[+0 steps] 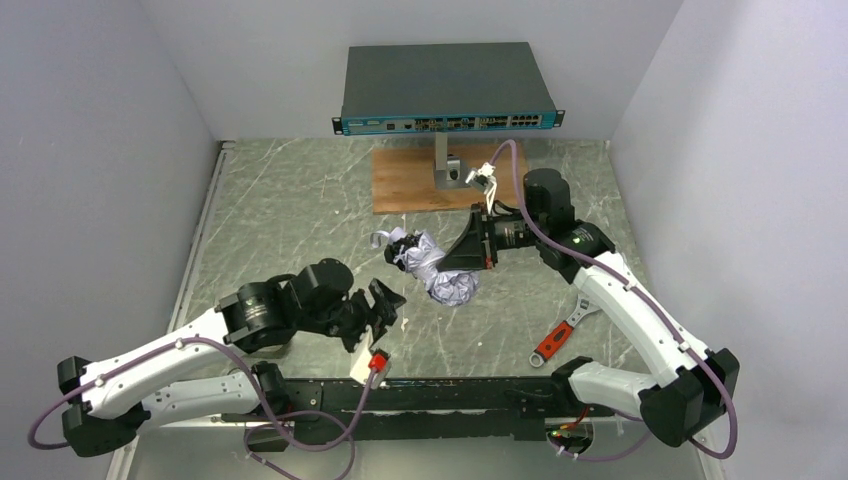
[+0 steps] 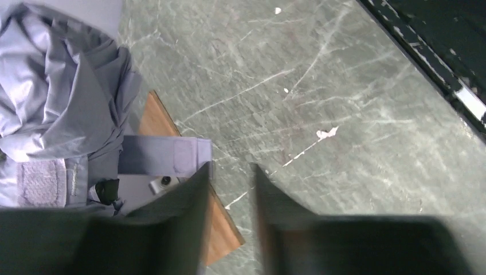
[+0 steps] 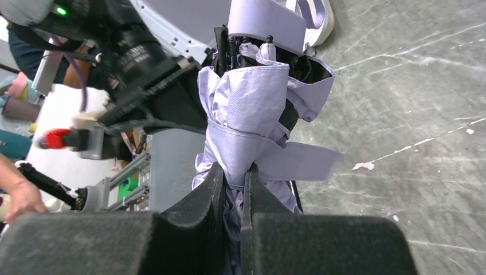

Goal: Open the umbrella

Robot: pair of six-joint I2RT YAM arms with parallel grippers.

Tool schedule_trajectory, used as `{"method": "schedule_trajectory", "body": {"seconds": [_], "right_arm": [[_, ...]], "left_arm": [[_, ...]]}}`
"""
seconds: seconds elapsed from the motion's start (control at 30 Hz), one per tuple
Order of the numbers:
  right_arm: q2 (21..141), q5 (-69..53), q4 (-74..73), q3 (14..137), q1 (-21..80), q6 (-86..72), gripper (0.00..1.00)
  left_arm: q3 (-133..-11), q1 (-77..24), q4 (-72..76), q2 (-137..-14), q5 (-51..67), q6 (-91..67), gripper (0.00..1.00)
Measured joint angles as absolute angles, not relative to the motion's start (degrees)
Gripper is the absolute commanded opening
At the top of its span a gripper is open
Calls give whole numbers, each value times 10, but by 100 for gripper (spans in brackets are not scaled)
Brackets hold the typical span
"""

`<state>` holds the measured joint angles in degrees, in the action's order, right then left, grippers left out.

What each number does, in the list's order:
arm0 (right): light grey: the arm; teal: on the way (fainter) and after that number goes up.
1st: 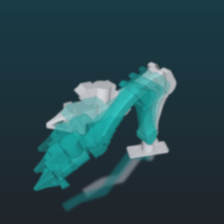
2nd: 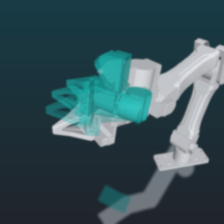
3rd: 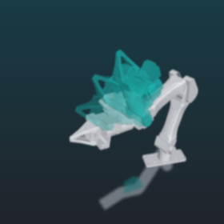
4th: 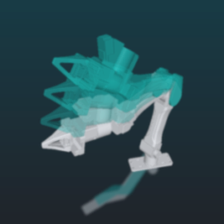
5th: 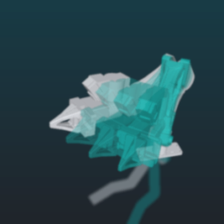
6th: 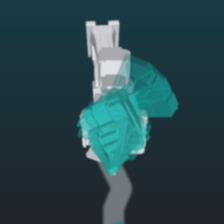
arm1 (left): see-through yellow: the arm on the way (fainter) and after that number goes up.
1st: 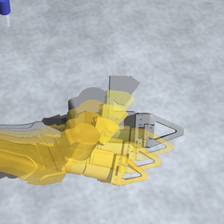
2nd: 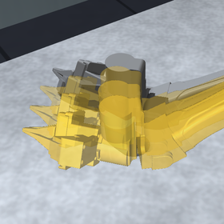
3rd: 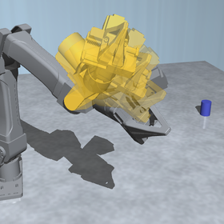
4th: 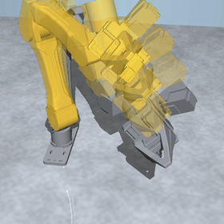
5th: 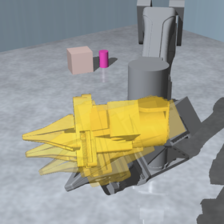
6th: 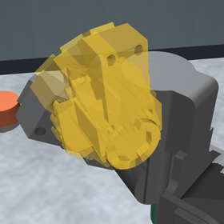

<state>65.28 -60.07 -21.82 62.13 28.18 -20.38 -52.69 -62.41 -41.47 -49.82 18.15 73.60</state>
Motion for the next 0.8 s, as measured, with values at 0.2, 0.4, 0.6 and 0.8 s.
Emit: {"method": "schedule_trajectory", "body": {"seconds": [0.2,0.4,0.6,0.8], "right_arm": [[631,-593,-221,608,277,-179,0],[606,-557,-254,607,280,-115,0],[545,-495,-247,601,283,-46,0],[529,-407,-250,603,340,78,0]], "left_arm": [[-617,-625,-427,-475,172,631,98],[-698,-496,-417,-480,196,480,85],[-810,-260,-382,-574,393,237,71],[-799,-215,-342,-599,514,72,82]]}}
